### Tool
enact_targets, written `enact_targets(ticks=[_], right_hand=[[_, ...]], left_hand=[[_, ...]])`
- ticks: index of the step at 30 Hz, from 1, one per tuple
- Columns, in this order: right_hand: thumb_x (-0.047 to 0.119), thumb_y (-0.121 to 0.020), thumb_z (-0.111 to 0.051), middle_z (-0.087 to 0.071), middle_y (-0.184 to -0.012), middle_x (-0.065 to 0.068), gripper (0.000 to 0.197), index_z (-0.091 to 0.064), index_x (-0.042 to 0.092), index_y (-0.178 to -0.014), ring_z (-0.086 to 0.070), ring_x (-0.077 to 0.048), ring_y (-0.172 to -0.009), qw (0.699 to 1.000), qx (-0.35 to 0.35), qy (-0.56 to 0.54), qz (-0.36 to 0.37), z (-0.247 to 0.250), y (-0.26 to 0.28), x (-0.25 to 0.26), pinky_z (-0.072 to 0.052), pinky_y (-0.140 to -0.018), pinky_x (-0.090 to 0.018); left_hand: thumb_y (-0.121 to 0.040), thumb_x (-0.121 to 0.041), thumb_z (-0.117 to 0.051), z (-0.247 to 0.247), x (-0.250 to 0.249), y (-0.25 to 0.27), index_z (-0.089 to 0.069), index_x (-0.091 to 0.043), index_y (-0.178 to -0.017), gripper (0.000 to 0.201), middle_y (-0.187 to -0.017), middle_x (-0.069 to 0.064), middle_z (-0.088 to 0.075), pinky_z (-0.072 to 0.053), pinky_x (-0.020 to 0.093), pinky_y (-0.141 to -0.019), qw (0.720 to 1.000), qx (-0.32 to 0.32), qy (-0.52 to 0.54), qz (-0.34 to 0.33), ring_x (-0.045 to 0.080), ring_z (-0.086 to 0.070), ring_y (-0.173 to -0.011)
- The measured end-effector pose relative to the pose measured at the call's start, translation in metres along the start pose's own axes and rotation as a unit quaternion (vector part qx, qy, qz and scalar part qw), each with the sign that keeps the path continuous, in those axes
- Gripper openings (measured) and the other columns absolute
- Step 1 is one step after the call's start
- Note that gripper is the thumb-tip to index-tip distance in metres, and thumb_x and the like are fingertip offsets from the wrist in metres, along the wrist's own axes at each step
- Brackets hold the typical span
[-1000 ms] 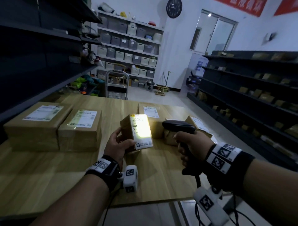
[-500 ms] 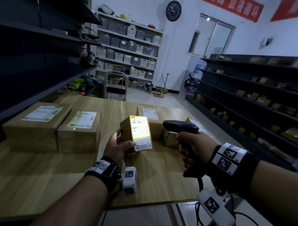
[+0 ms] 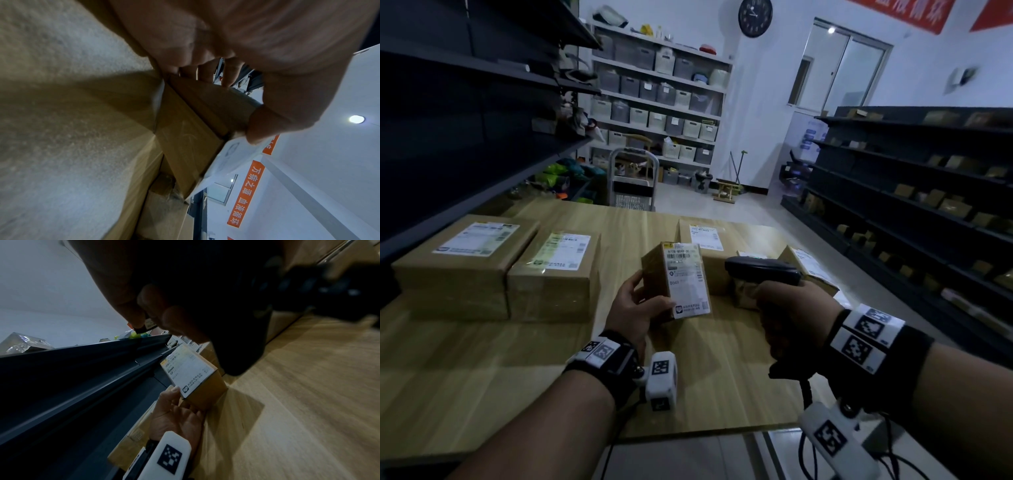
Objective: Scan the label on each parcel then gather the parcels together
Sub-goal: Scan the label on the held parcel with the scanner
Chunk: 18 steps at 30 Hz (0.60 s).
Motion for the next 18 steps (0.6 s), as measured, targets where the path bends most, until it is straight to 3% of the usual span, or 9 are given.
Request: enact_targets(ticks=[6,11,14,18], right_hand=[[0.023,-0.093,-0.071,-0.036,-0.057,-0.007,0.029,-0.052,0.014,-0.075,-0.031,-0.020,-0.046,0.999,0.006,-0.038,-0.015,0.004,-0.009,-0.007,-0.029,-0.051,-0.028],[0.037,-0.086,-0.076,-0.039,-0.060,-0.005,0.032,-0.061,0.009,-0.092,-0.037,-0.020,-0.045,0.989,-0.009,-0.149,-0.016,0.015,-0.030,-0.030,-0.037,-0.051,-0.029],[0.045,-0.094,-0.068,-0.048,-0.064,-0.004,0.037,-0.064,0.009,-0.087,-0.049,-0.022,-0.051,0.962,-0.032,-0.269,-0.019,0.020,-0.047,-0.049,-0.045,-0.060,-0.032],[0.056,-0.094,-0.068,-0.059,-0.070,-0.009,0.048,-0.064,0.009,-0.090,-0.057,-0.028,-0.067,0.916,-0.067,-0.391,-0.055,0.019,-0.068,-0.083,-0.051,-0.072,-0.040]], left_hand=[[-0.082,0.005,-0.084,0.001,0.002,-0.001,-0.052,-0.023,-0.154,0.084,-0.126,0.015,-0.081,-0.064,0.061,-0.099,1.000,0.001,0.007,-0.003,0.038,-0.081,-0.110],[-0.083,0.006,-0.083,-0.001,0.000,0.001,-0.054,-0.025,-0.147,0.077,-0.124,0.015,-0.081,-0.065,0.055,-0.095,1.000,0.005,0.011,-0.006,0.037,-0.081,-0.110],[-0.083,0.007,-0.082,-0.001,0.002,-0.002,-0.055,-0.023,-0.146,0.074,-0.123,0.016,-0.082,-0.064,0.055,-0.096,1.000,0.003,0.013,-0.005,0.038,-0.081,-0.110],[-0.086,0.007,-0.080,-0.002,0.001,-0.001,-0.062,-0.019,-0.136,0.060,-0.123,0.017,-0.082,-0.062,0.056,-0.100,1.000,0.003,0.006,-0.009,0.040,-0.080,-0.113]])
Point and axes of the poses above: each hand's wrist, its own y-axis away from the middle knuckle, its own z-axis out of the back of the hand, x = y × z, the point moved 1 cm from there along -y, towards the middle knuckle
